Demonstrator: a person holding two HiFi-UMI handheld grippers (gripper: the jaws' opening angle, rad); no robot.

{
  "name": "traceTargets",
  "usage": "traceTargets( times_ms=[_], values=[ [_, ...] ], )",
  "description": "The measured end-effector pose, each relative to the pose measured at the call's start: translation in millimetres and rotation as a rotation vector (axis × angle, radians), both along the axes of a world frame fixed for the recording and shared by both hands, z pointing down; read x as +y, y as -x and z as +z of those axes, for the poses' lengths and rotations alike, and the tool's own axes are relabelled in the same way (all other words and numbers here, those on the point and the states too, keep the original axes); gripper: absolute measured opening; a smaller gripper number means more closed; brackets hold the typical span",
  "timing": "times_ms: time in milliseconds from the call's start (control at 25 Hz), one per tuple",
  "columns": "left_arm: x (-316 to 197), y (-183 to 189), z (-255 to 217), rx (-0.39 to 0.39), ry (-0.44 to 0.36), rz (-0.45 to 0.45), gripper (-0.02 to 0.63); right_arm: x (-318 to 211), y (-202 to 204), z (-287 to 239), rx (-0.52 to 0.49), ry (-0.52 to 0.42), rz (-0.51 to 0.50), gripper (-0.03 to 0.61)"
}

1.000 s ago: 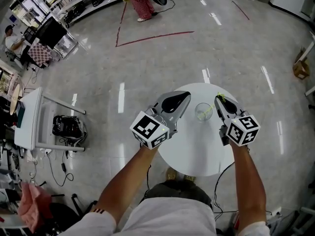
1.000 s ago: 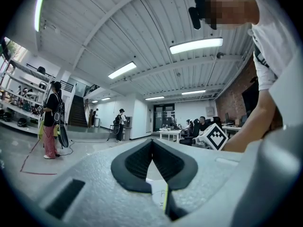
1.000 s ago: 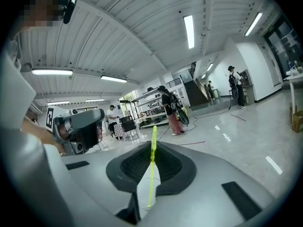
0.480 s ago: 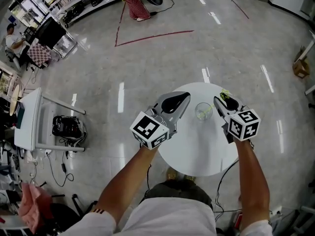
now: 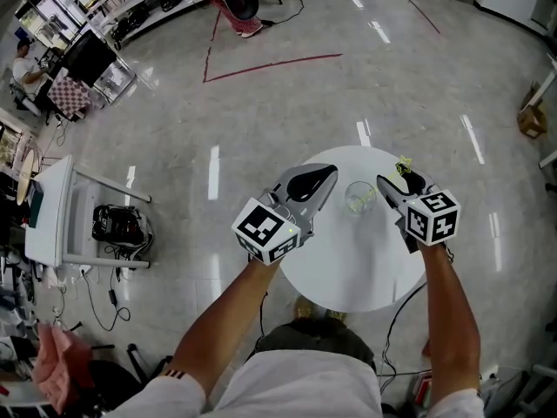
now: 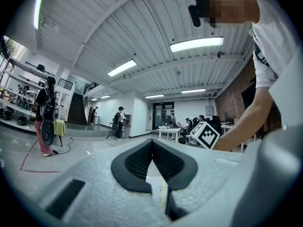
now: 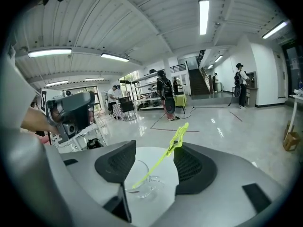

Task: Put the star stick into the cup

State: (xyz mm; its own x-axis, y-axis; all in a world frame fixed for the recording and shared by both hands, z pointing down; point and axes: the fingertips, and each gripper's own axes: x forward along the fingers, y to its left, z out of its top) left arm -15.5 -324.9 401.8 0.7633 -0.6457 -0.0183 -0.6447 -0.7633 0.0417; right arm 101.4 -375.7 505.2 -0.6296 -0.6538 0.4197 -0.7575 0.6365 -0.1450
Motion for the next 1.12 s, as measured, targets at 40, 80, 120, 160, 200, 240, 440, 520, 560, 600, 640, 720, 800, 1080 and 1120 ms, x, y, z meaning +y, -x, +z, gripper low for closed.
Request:
traceTargets(
  times_ms=[40,80,120,160,200,240,440,520,560,600,640,720,800,1080,1120],
  values=[
    [-0.1,-0.6,-0.2,-0.001,0.000,0.000,0.015,-0.2,-1.3,0.7,0.005,0.001,0.003,0.216],
    [-0.4,-1.0,-0.4,-0.001,0.000,0.000,0.015,-0.8,-2.4,1.7,0.011,0.003,0.006,0.225],
    [-0.7,-1.1,-0.5,-0.002,0.001,0.001,0.015,-1.5,-3.5,3.1,0.018,0.006,0.010,0.232],
    [-0.8,-1.3,-0.3,-0.003,0.001,0.002,0.015,-2.2,-4.7,4.8,0.026,0.010,0.015,0.239],
    [-0.7,-1.5,0.1,-0.004,0.000,0.003,0.015,-2.9,-6.3,6.6,0.033,0.013,0.021,0.246],
    [-0.4,-1.6,0.7,-0.005,0.000,0.005,0.015,-3.3,-8.0,8.2,0.038,0.016,0.027,0.252],
    [0.6,-2.3,2.2,-0.007,0.002,0.010,0.015,-3.7,-17.7,7.3,0.041,0.009,0.054,0.270],
    [0.5,-2.3,2.6,-0.007,0.002,0.012,0.015,-3.0,-21.2,5.2,0.040,0.001,0.064,0.272],
    [0.4,-2.8,2.5,-0.007,0.002,0.014,0.015,-2.6,-23.2,3.7,0.039,-0.005,0.069,0.272],
    [0.1,-3.8,2.0,-0.007,0.001,0.016,0.015,-2.4,-25.6,1.4,0.037,-0.013,0.075,0.272],
    [-0.3,-5.5,1.0,-0.006,-0.001,0.018,0.015,-2.4,-28.3,-2.1,0.032,-0.023,0.081,0.272],
    [-0.7,-9.0,-1.4,-0.006,-0.003,0.024,0.015,-2.3,-33.3,-11.5,0.016,-0.050,0.090,0.271],
    [-0.1,-10.6,-3.0,-0.006,-0.006,0.028,0.015,-1.6,-36.2,-21.0,-0.001,-0.076,0.098,0.270],
    [2.9,-17.7,-11.1,-0.008,-0.027,0.048,0.015,7.9,-36.5,-59.7,-0.072,-0.174,0.072,0.261],
    [3.3,-19.7,-13.6,-0.008,-0.032,0.051,0.015,9.9,-35.5,-66.8,-0.078,-0.188,0.062,0.242]
  ],
)
